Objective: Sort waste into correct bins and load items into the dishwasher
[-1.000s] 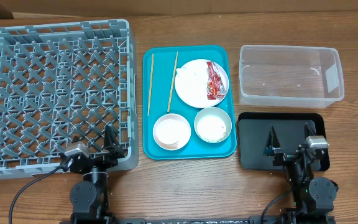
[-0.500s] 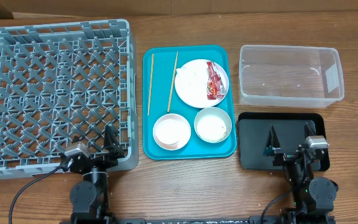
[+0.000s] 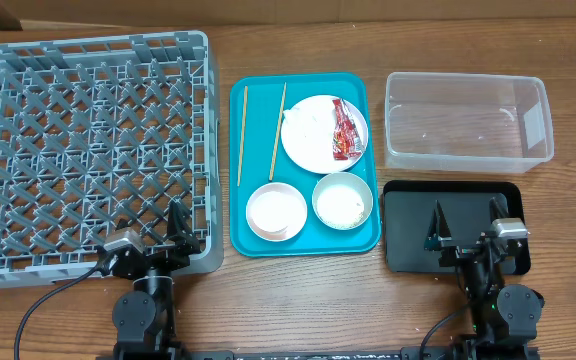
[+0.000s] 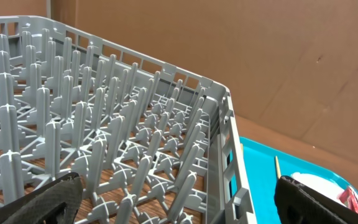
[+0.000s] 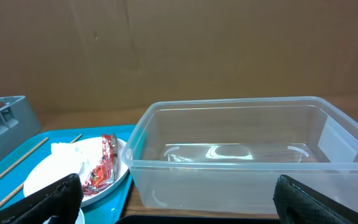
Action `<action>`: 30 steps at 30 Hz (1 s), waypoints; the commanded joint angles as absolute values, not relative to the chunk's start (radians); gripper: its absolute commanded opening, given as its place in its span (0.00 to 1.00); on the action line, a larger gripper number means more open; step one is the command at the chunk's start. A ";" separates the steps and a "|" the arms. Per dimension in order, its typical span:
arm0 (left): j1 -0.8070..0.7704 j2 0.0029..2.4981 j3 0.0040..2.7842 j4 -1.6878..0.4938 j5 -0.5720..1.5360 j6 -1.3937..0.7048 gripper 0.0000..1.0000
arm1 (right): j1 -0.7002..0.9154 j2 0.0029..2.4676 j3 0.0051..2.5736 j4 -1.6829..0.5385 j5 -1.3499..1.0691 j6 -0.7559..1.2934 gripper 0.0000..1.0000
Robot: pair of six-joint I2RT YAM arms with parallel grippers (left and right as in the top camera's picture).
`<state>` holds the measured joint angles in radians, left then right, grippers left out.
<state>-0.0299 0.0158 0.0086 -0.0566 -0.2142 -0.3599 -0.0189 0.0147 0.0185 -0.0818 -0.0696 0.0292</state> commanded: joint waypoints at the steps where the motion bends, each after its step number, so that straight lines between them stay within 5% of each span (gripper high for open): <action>1: -0.021 0.012 0.005 -0.055 -0.228 -0.337 1.00 | -0.021 0.003 0.008 -0.076 -0.057 0.029 1.00; 21: -0.021 0.012 0.005 -0.052 -0.216 -0.337 1.00 | -0.021 0.003 0.008 -0.059 -0.055 0.030 1.00; 30: -0.021 0.015 0.073 0.014 0.109 -0.382 1.00 | -0.021 0.013 0.103 -0.089 -0.249 0.220 1.00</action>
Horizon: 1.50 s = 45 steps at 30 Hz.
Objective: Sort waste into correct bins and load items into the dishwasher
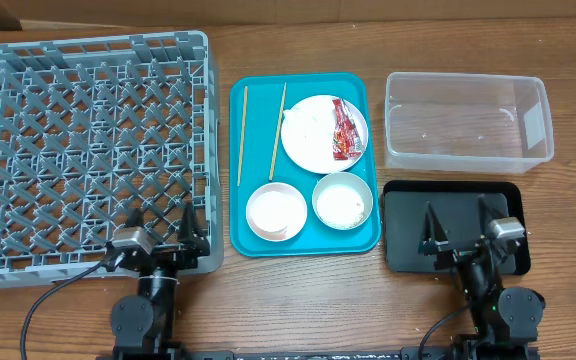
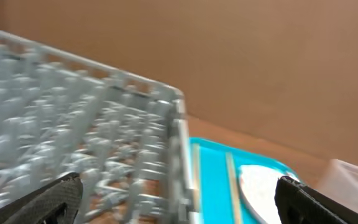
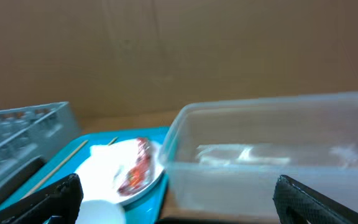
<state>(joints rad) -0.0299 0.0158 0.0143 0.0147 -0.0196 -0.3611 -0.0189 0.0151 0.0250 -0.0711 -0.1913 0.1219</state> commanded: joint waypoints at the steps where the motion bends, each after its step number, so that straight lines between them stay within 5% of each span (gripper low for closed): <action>1: -0.021 0.021 0.106 0.004 0.109 -0.387 1.00 | -0.021 0.025 0.138 -0.113 -0.250 0.222 1.00; 6: -0.021 0.162 0.371 -0.160 0.104 -0.390 1.00 | -0.021 0.193 0.432 -0.334 -0.295 0.222 1.00; 14: -0.021 0.702 1.003 -0.709 0.263 -0.373 1.00 | -0.021 0.764 1.139 -0.923 -0.371 0.222 1.00; 19: -0.021 0.979 1.324 -1.006 0.263 -0.366 1.00 | -0.021 1.036 1.428 -1.050 -0.429 0.255 1.00; 25: -0.020 1.131 1.429 -1.155 0.341 -0.365 1.00 | 0.059 1.235 1.475 -1.032 -0.762 0.274 1.00; 33: -0.020 1.211 1.429 -1.287 0.281 -0.353 1.00 | 0.552 1.472 1.473 -1.097 -0.187 0.504 1.00; 37: -0.020 1.201 1.430 -1.325 0.277 -0.306 1.00 | 0.670 1.596 1.473 -1.089 -0.116 0.587 0.80; 45: -0.020 1.122 1.430 -1.322 0.231 -0.307 0.98 | 0.759 1.810 1.473 -1.040 -0.135 0.636 0.69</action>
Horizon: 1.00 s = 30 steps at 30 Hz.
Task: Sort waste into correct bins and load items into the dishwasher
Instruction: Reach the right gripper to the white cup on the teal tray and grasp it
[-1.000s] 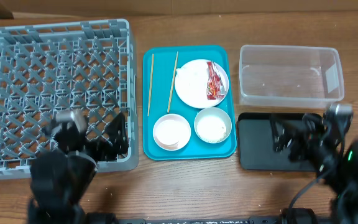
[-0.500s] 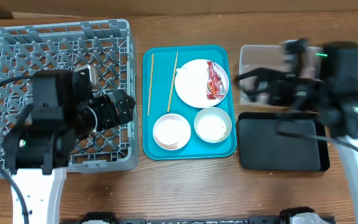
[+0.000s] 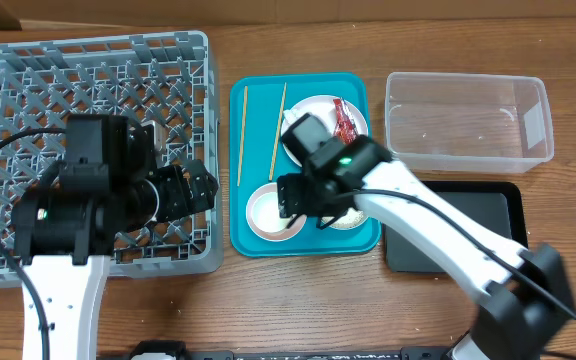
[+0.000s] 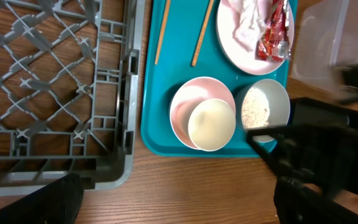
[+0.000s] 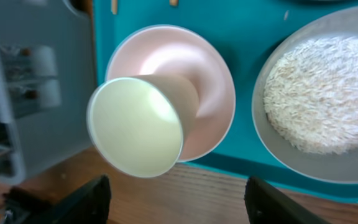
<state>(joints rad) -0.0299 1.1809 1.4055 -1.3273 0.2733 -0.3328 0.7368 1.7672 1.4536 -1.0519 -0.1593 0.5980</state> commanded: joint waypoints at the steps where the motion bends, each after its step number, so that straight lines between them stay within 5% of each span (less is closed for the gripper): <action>1: -0.020 1.107 1.430 -1.317 0.205 -0.307 0.99 | 0.766 1.825 1.472 -1.033 -0.131 0.636 0.68; 9: -0.020 1.048 1.430 -1.331 0.168 -0.307 0.82 | 0.772 1.876 1.446 -0.957 -0.078 0.682 0.42; 21: -0.020 1.048 1.430 -1.350 0.174 -0.307 0.81 | 0.750 1.876 1.430 -0.971 -0.069 0.678 0.18; 23: -0.020 1.049 1.430 -1.350 0.176 -0.307 0.81 | 0.749 1.876 1.430 -0.974 -0.069 0.678 0.05; 30: -0.020 1.049 1.430 -1.358 0.176 -0.307 0.81 | 0.723 1.831 1.489 -1.007 -0.083 0.617 0.04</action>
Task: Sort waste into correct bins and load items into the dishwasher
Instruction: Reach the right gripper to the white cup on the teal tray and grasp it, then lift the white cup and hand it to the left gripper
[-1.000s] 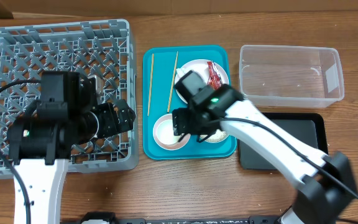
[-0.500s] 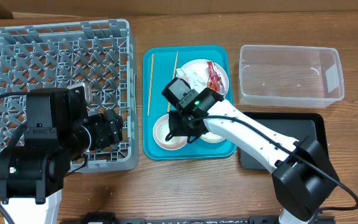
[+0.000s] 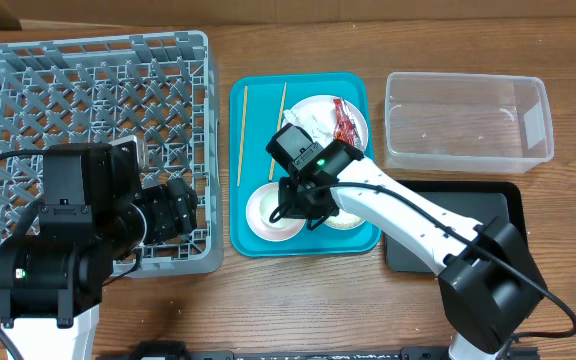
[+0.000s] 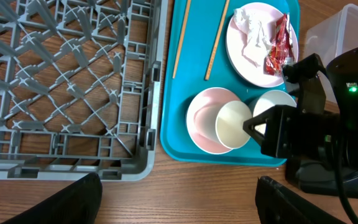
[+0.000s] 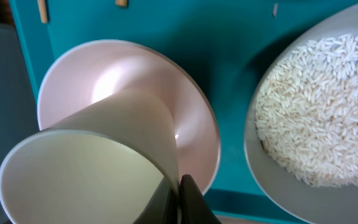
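A white paper cup (image 5: 92,155) leans tilted in a pink bowl (image 5: 191,118) at the near left of the teal tray (image 3: 243,240). My right gripper (image 5: 179,190) is shut on the cup's rim, one finger inside and one outside. Beside it is a grey bowl of rice (image 5: 316,118). Further back, a white plate (image 3: 313,135) carries a crumpled napkin and a red wrapper (image 3: 344,128). Two chopsticks (image 3: 241,135) lie at the tray's back left. My left gripper (image 4: 179,208) hangs open, high over the near right corner of the grey dish rack (image 3: 68,120).
A clear plastic bin (image 3: 465,120) stands at the back right. In front of it lies a black tray (image 3: 493,210), partly under my right arm. The rack fills the table's left half, with bare wood along the near edge.
My right gripper was open just above the cup in the pink bowl; it is now lower and shut on the cup's rim. My left gripper has shifted slightly towards the near edge.
Both arms sat low at the near edge with open grippers, the left by the rack, the right by the black tray. Later the left was high over the rack and the right open over the cup. Now the right grips the cup's rim.
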Action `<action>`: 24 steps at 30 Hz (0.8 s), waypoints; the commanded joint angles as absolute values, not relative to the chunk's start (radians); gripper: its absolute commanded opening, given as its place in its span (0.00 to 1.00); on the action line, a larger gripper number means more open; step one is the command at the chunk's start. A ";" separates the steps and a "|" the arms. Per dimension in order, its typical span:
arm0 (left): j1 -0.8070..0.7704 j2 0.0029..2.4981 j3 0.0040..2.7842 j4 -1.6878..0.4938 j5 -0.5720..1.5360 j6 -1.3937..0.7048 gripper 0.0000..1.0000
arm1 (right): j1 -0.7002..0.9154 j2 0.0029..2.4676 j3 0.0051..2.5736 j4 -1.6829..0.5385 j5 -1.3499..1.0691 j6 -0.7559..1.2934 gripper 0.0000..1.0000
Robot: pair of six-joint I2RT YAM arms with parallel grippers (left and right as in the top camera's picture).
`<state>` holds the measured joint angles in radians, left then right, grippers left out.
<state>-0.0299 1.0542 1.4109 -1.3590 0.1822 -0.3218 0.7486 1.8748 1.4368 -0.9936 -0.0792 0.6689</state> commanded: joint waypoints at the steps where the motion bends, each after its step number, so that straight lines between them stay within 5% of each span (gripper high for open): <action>1: -0.020 1.049 1.430 -1.358 0.178 -0.307 0.82 | 0.710 1.809 1.507 -1.021 -0.087 0.592 0.04; 7: -0.020 1.060 1.430 -1.301 0.469 -0.221 0.95 | 0.579 1.636 1.599 -1.083 -0.295 0.309 0.04; 16: -0.020 1.168 1.430 -1.105 1.024 -0.216 0.92 | 0.230 1.422 1.603 -1.136 -0.809 0.014 0.04; 21: -0.020 1.279 1.430 -0.942 1.497 -0.207 0.88 | 0.204 1.426 1.603 -1.153 -0.995 -0.095 0.04; 24: -0.021 1.331 1.429 -0.929 1.581 -0.208 0.88 | 0.215 1.426 1.603 -1.146 -1.118 -0.184 0.04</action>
